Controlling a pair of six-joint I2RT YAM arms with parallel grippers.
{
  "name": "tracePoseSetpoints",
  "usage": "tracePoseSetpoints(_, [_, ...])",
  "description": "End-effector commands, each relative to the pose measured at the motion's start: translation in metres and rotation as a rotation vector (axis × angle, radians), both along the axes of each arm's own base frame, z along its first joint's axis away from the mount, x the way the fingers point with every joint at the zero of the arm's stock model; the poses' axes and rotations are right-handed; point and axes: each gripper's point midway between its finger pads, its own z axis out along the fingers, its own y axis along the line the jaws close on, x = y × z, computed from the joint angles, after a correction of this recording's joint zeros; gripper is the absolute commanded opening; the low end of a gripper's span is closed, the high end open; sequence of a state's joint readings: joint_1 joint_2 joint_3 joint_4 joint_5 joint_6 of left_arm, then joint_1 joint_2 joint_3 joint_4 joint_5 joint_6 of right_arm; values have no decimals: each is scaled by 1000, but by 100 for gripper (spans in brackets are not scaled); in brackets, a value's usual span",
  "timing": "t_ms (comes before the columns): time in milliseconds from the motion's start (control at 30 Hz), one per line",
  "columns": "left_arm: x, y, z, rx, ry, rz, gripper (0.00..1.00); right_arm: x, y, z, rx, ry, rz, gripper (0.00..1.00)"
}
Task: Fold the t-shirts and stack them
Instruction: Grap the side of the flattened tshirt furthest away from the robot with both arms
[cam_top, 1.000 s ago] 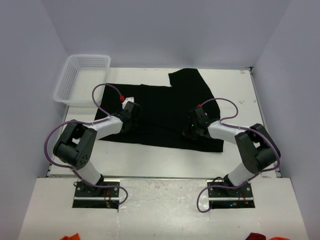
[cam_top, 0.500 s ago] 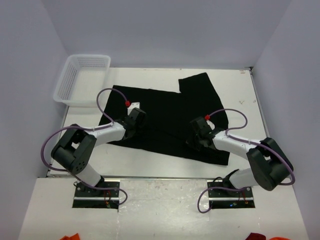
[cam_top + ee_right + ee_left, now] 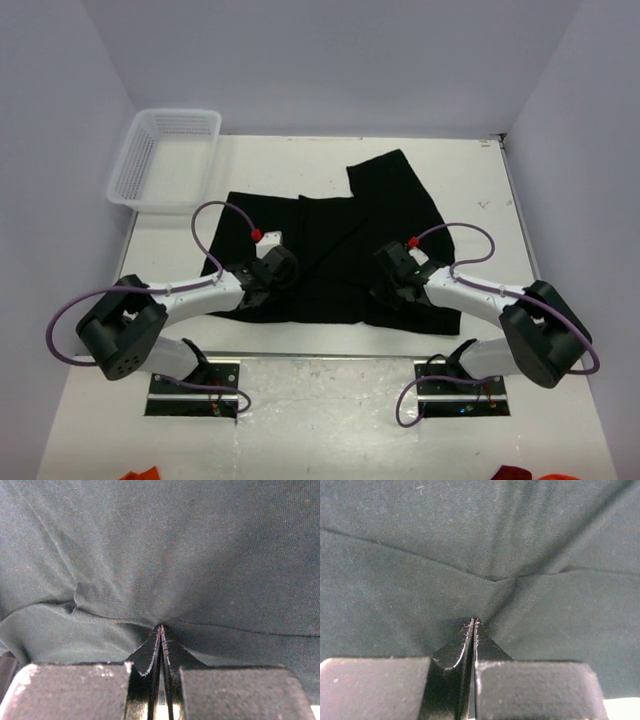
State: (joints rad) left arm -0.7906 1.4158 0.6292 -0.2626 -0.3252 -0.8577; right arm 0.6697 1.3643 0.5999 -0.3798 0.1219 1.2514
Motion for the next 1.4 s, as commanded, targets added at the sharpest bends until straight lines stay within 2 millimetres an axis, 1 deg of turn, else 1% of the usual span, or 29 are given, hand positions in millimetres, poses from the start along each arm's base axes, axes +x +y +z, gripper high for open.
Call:
tracePoseSetpoints(0, [-59,34,-25,102,185,32,0,-60,-38,-37,-191,212,7,0])
tracePoseSetpoints(67, [-64,32,-21,87,174,35,0,-65,-37,-37,-200,216,15,0])
tracePoseSetpoints(167, [-71,42,-19,124,186,59,0,-70,-37,-35,-209,219,2,0])
tracePoseSetpoints(467, [-86,51,-14,133,196,113,0,-88,-41,-31,-226,232,-22,0])
tracePoseSetpoints(667, [-94,65,-12,158,199,170,0,-110,-40,-33,-239,255,-19,0])
tracePoseSetpoints(800, [-94,62,-8,142,185,167,0,-117,-43,-34,-266,255,-23,0])
tracePoseSetpoints(900, [-87,63,1,156,149,171,0,-120,-41,-32,-273,235,-5,0])
tracePoseSetpoints(933, [-87,66,3,176,147,174,0,-118,-39,-28,-273,217,0,0])
tracePoseSetpoints(967, [-81,62,12,170,128,175,0,-117,-37,-25,-276,199,11,0])
tracePoseSetpoints(1000, [-76,63,17,182,101,179,0,-117,-40,-21,-308,169,36,0])
tracePoseSetpoints(1033, [-75,65,21,198,95,180,0,-112,-32,-9,-291,130,46,0])
tracePoseSetpoints(1067, [-69,61,32,190,71,184,0,-114,-34,-2,-314,113,74,0])
tracePoseSetpoints(1100, [-64,62,38,201,45,191,0,-104,-27,12,-308,56,75,0])
tracePoseSetpoints(1133, [-61,61,47,208,33,193,0,-101,-25,21,-303,31,83,0])
tracePoseSetpoints(1167, [-56,63,53,221,11,201,0,-102,-29,29,-323,20,96,0])
tracePoseSetpoints(1200, [-53,63,58,228,-4,204,0,-93,-23,44,-310,-29,94,0])
tracePoseSetpoints(1233, [-51,65,63,242,-14,204,0,-89,-22,54,-306,-55,106,0])
tracePoseSetpoints(1267, [-43,62,75,242,-51,209,0,-86,-23,63,-317,-77,122,1])
tracePoseSetpoints(1300, [-38,61,81,249,-71,206,0,-74,-18,80,-310,-141,117,2])
tracePoseSetpoints(1333, [-34,60,84,269,-81,207,0,-68,-18,90,-325,-176,153,6])
tracePoseSetpoints(1367, [-24,55,96,262,-122,211,0,-62,-15,100,-331,-213,179,12])
